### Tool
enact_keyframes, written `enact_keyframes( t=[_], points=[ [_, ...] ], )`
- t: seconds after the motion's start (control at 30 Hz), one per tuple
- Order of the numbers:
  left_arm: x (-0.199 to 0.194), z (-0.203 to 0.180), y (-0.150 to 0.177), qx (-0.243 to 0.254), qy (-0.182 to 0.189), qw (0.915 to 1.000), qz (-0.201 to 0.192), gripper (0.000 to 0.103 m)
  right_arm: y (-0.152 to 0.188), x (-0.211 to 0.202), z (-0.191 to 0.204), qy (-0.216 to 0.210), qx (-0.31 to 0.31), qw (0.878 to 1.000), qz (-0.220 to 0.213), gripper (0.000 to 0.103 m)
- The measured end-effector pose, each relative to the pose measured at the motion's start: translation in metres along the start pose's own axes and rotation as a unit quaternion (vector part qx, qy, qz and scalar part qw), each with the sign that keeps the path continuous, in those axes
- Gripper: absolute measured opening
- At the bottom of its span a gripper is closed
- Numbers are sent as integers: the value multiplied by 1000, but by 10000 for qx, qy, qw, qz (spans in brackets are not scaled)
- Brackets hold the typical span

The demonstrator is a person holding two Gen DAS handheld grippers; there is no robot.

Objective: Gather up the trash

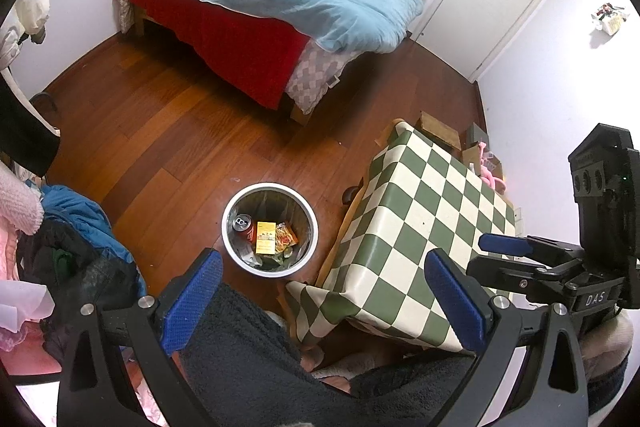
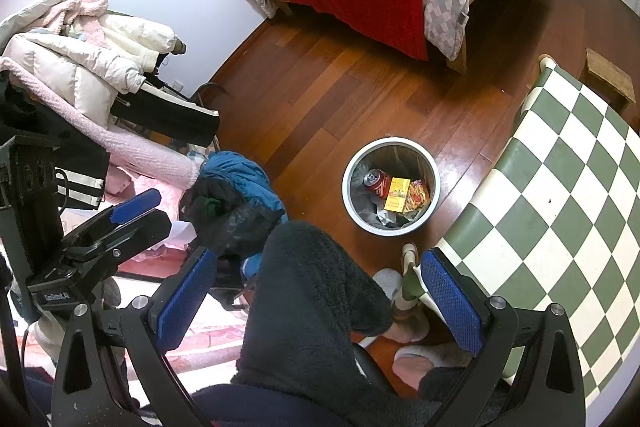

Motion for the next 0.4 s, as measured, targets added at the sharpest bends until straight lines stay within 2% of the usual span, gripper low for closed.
enact_keyframes(
  t=[0.4],
  points=[
    [-7, 7, -4, -10, 45, 10000, -83, 103, 1, 1, 0, -6, -41, 10000, 6, 103]
  ],
)
Point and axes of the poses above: each gripper's, at about its wrist camera, not at the fingertips, and x roughly the way its jaws point, z to its left, y to its underside, the point moved 10 cm from there along x, roughly the way its jaws point, and after that the axes turned 5 degrees about -x, right-handed, at the moved point
